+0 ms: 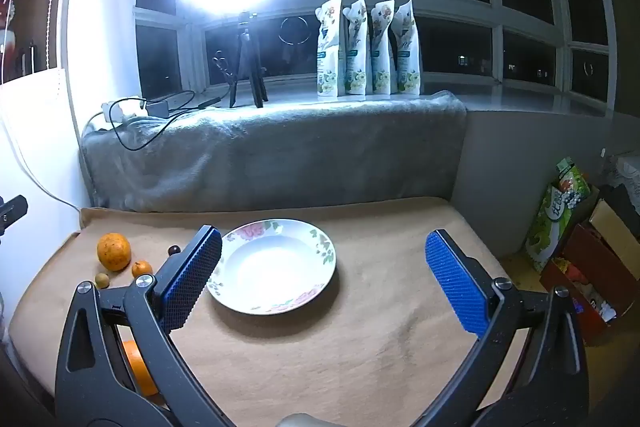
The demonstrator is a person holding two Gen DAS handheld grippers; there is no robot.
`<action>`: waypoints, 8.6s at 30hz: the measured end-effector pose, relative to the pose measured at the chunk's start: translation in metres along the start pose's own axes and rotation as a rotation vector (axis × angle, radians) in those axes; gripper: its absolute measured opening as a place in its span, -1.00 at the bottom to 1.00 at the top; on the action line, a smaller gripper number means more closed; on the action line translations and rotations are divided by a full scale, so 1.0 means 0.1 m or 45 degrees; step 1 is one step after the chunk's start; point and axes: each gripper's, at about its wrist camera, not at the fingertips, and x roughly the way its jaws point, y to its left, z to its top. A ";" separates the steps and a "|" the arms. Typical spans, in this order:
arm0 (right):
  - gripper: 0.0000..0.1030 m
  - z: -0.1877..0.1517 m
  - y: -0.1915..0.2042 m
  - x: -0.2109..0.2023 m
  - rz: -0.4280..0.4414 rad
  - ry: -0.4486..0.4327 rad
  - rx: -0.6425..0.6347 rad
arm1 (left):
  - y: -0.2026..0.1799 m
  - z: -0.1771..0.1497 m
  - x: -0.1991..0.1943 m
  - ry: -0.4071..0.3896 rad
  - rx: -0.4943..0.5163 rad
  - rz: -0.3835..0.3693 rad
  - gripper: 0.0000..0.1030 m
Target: Organize fruits
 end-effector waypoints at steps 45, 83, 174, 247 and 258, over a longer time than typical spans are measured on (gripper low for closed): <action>1.00 0.01 0.12 -0.01 0.023 0.014 -0.029 | 0.04 -0.04 0.00 0.031 -0.042 0.011 0.98; 1.00 0.01 0.22 -0.03 0.112 0.029 -0.060 | 0.03 -0.07 0.07 0.059 -0.034 -0.023 0.98; 0.46 -1.08 1.02 0.96 1.000 0.899 0.044 | -0.51 -1.24 0.55 0.817 -0.081 -0.744 -0.03; 0.46 -0.09 -0.12 1.47 0.594 0.532 0.230 | -1.23 -0.41 1.22 0.623 0.027 -0.777 -0.04; 0.56 -0.06 -0.03 1.28 0.571 0.466 0.146 | -0.96 -0.35 1.09 0.541 0.012 -0.706 -0.04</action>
